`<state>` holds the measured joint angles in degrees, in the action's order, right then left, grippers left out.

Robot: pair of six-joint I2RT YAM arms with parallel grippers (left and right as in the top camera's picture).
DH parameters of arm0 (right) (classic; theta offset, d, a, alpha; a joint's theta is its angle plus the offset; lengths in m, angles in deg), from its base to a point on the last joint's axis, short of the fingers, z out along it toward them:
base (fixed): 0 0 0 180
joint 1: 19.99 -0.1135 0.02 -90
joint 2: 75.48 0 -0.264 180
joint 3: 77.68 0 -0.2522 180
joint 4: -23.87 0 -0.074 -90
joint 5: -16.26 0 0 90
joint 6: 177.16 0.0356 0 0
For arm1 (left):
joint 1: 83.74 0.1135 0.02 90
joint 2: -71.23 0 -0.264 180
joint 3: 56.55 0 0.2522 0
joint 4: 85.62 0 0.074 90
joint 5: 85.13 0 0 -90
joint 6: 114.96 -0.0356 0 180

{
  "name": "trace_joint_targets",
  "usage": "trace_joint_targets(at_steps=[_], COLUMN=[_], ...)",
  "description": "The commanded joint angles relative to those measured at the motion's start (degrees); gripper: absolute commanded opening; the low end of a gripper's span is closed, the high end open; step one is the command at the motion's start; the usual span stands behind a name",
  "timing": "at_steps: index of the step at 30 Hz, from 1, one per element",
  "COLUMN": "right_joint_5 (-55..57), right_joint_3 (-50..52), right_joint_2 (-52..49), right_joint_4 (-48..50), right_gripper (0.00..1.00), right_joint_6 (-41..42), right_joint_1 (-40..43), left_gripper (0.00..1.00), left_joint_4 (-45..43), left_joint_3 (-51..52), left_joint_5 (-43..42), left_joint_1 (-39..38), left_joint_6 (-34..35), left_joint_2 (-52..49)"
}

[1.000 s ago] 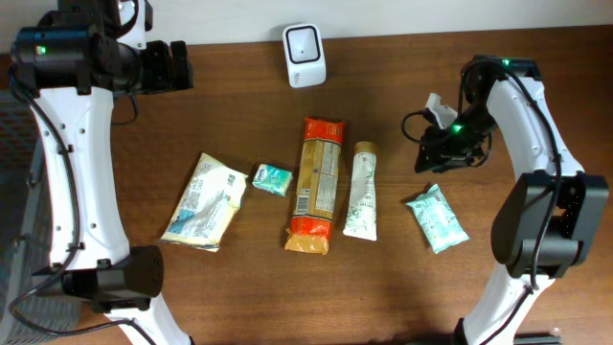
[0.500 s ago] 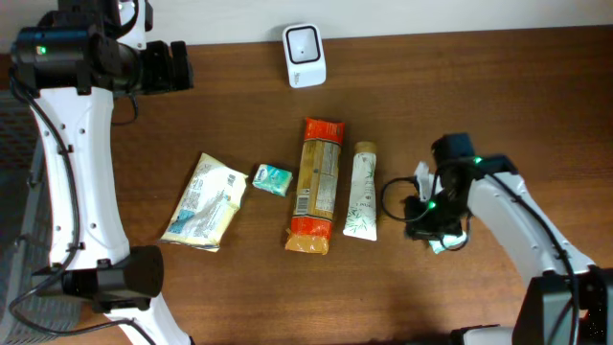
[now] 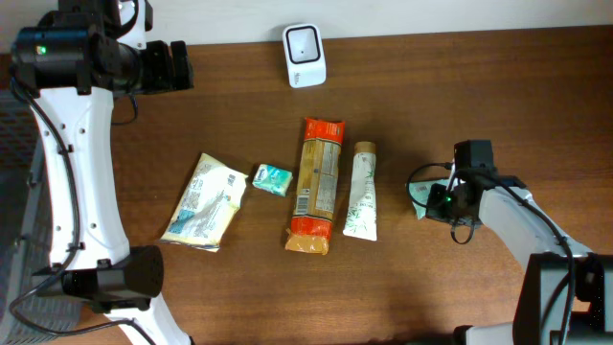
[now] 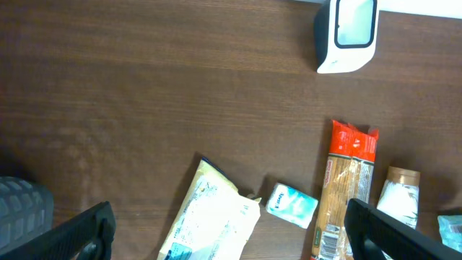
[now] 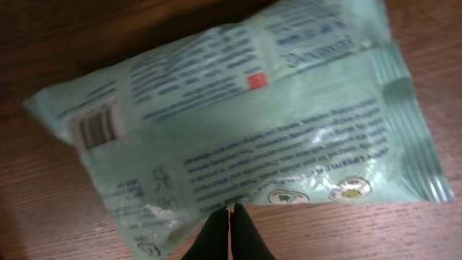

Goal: Scan the item barcode
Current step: 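Grasp the mint-green wipes pack with the right gripper and drag it right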

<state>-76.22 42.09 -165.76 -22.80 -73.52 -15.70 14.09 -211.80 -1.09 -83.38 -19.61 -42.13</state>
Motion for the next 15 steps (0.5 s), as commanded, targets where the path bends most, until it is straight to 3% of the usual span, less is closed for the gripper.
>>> trace_joint_targets(at_steps=[1,4,7,8,9,10,11,13,15], right_joint_5=[-5.79,-7.56,-12.48,-14.25,-14.93,-14.93,-15.61,-26.84,-31.87], right_joint_3=[-0.20,-0.57,-6.03,-10.54,-13.11,-14.03,-13.66,-11.21,-11.02], right_joint_2=[-1.36,-3.23,-1.40,0.76,2.14,2.99,2.67,-1.70,-8.59], right_joint_4=[2.75,4.83,-1.18,-8.37,-13.11,-16.41,-17.29,-16.79,-16.06], right_gripper=[0.05,0.04,0.04,0.11,0.26,0.48,0.58,0.70,0.71], right_joint_6=[-1.42,-1.18,-1.42,-1.42,-1.42,-1.51,-4.20,-19.06,-25.86], right_joint_1=[-1.07,-2.71,-0.17,2.29,4.87,9.29,12.70,20.68,23.65], left_gripper=[0.99,0.99,0.99,0.99,0.99,0.99,0.99,0.99,0.99], left_joint_4=[-0.11,-0.11,-0.09,-0.11,-0.11,-0.09,-0.09,-0.11,-0.11], left_joint_3=[-0.52,-0.52,-0.52,-0.52,-0.52,-0.52,-0.52,-0.52,-0.52], left_joint_5=[-0.02,-0.02,-0.02,-0.02,-0.02,-0.02,-0.02,-0.02,-0.02], left_joint_1=[0.20,0.20,0.20,0.20,0.20,0.20,0.20,0.20,0.20], left_joint_6=[-0.94,-0.94,-0.94,-0.94,-0.94,-0.94,-0.94,-0.94,-0.94], left_joint_2=[0.35,0.35,0.35,0.35,0.35,0.35,0.35,0.35,0.35])
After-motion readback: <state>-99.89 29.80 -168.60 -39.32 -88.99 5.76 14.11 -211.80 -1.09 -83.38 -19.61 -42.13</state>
